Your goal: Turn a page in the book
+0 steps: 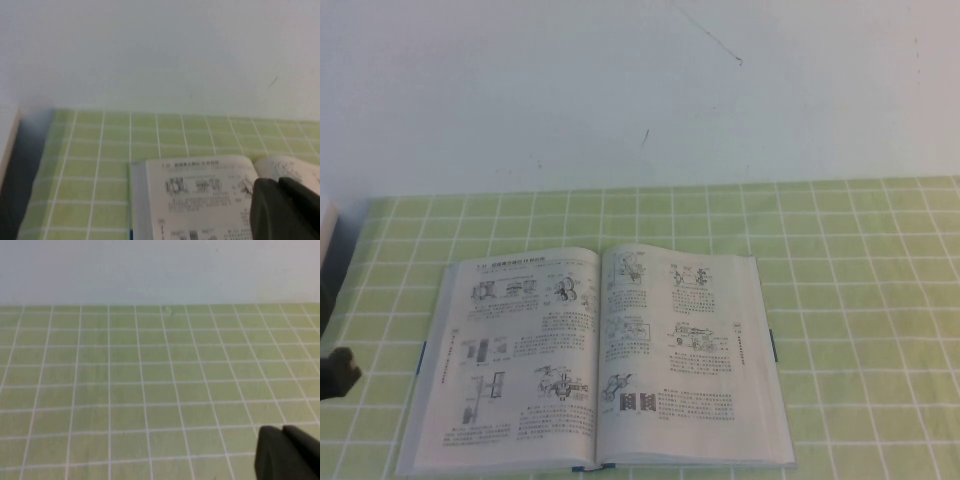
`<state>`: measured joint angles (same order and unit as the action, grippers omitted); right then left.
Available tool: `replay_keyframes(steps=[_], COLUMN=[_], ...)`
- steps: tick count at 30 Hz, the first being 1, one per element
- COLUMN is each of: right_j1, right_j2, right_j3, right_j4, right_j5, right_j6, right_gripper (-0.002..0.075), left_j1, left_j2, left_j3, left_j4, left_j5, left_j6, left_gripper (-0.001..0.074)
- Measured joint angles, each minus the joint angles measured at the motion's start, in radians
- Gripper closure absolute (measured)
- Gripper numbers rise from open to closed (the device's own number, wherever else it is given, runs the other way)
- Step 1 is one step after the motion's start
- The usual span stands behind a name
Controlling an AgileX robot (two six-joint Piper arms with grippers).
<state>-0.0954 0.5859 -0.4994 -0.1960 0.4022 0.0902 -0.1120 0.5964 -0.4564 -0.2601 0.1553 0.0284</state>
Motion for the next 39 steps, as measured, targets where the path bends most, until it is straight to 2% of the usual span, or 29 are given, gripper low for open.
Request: replay_keyframes(steps=[5,11,16,19,23,25,29,33,39], right_j1=[0.0,0.0,0.011,0.064,0.187,0.249,0.36,0.428,0.459], right_j2=[0.127,0.301,0.49,0.588,0.713,0.766,0.874,0.981,1.084], right_j3=[-0.002,-0.006,-0.008,-0.026,-0.12,-0.186,-0.349,-0.485,-0.575], right_j4=[0.006,0.006,0.112,0.239,0.413,0.459,0.483,0.514,0.586], right_j5=[0.0,-0.002,-0.015,-0.013,0.034,0.06,0.105,0.11,0.05], right_j6=[0.0,0.0,-0.045,-0.223,-0.493,-0.563,-0.616,-0.623,-0.624], right_gripper=[0.0729,0.0729,0.0729,0.0729,0.0729,0.0729,0.0729,0.0729,0.0729], left_j1=[0.0,0.0,0.0,0.0,-0.004,-0.017,-0.058,-0.092,-0.096], left_j2=[0.176,0.38,0.548,0.633,0.776,0.843,0.935,1.005,1.087], left_j3=[-0.013,-0.104,-0.216,-0.267,-0.341,-0.37,-0.392,-0.401,-0.413], left_j4=[-0.085,-0.153,-0.259,-0.346,-0.408,-0.412,-0.416,-0.414,-0.48], left_j5=[0.027,0.176,0.281,0.288,0.292,0.292,0.265,0.149,0.05], left_j6=[0.017,0.046,0.2,0.305,0.403,0.423,0.452,0.476,0.482], left_gripper=[0.0738,0.0738,0.0738,0.0738,0.0738,0.0738,0.0738,0.0738,0.0738])
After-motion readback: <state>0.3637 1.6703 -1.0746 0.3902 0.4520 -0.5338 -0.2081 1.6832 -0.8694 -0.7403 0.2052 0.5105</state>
